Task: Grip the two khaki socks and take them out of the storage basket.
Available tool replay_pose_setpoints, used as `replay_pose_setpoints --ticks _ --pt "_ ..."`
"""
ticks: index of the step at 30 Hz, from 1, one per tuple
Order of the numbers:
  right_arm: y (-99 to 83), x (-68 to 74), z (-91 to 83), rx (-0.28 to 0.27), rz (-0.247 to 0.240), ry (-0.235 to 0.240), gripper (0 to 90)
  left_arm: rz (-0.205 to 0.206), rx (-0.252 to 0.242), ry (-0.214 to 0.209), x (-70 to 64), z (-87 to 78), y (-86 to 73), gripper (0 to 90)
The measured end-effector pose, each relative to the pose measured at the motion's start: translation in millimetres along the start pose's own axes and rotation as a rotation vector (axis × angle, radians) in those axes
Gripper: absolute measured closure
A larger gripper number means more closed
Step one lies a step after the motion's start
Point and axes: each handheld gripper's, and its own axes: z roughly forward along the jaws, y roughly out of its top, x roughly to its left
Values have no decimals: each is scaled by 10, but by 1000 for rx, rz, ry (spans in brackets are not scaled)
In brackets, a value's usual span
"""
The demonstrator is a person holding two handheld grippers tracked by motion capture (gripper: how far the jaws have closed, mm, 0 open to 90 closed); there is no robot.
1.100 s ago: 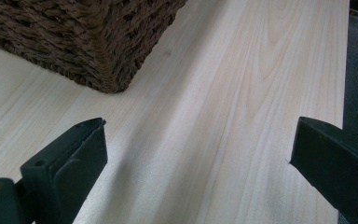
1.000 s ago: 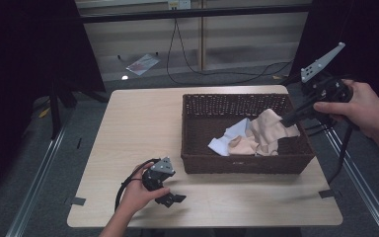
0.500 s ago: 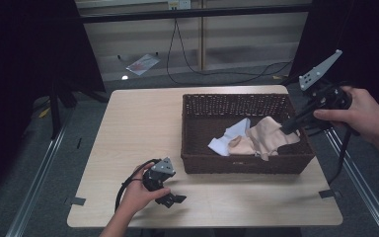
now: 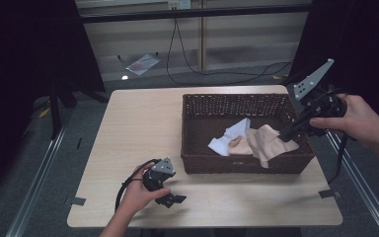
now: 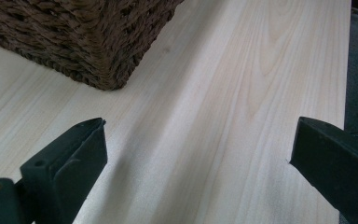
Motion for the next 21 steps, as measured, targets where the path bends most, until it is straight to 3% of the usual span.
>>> replay_pose_setpoints --ticks 9,10,21 --pt "-46 50 84 14 -20 8 877 0 4 -3 2 -4 1 34" --pt "-49 53 94 18 -25 13 877 5 23 5 1 -16 9 34" --pt "-92 98 269 44 -40 14 873 1 5 0 -3 -1 2 34"
